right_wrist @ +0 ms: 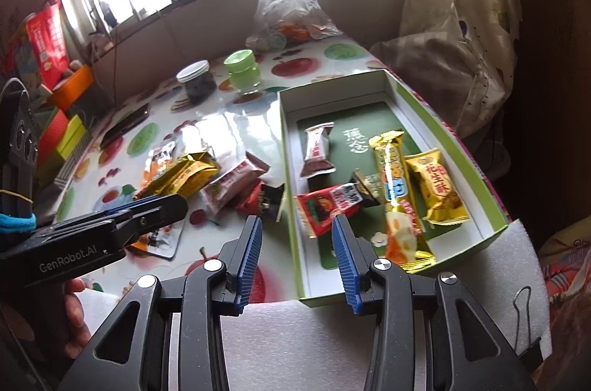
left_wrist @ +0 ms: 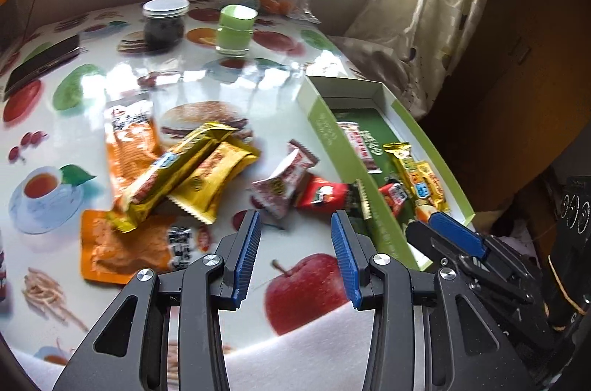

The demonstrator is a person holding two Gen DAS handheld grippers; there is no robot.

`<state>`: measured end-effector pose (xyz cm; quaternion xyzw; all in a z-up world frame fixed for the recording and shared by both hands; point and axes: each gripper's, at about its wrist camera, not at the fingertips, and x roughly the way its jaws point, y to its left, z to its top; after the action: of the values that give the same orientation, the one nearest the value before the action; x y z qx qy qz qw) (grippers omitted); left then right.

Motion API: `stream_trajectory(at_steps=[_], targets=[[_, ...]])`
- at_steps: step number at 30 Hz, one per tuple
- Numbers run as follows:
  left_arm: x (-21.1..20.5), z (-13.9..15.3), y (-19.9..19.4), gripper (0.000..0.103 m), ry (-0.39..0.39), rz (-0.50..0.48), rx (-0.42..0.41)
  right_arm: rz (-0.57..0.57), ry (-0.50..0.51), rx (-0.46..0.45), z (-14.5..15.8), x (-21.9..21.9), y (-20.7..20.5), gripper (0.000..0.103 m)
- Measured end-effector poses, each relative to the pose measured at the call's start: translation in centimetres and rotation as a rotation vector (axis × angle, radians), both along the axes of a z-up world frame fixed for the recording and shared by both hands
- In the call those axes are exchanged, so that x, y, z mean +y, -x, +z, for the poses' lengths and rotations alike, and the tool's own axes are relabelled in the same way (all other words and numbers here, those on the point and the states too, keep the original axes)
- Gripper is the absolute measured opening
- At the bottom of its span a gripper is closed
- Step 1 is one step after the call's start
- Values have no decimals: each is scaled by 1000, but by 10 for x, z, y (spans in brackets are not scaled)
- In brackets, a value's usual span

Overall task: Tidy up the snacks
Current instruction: 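Move both open grippers back from the box to the snack pile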

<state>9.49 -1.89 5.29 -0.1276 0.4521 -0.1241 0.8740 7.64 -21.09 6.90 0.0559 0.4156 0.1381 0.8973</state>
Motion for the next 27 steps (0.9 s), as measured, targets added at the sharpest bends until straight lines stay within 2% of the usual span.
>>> stream_trajectory(at_steps=[4,15,27], targets=[[21,0,7,41,-12,43,-13,29,-1,-3,1,13,-2,39],[64,-17,14,41,-20,132,22,91,-2,18,-4,47,-18,41],[78,-25,14,41,-9,157,38,58,-32,72,-16,67,-50,41]])
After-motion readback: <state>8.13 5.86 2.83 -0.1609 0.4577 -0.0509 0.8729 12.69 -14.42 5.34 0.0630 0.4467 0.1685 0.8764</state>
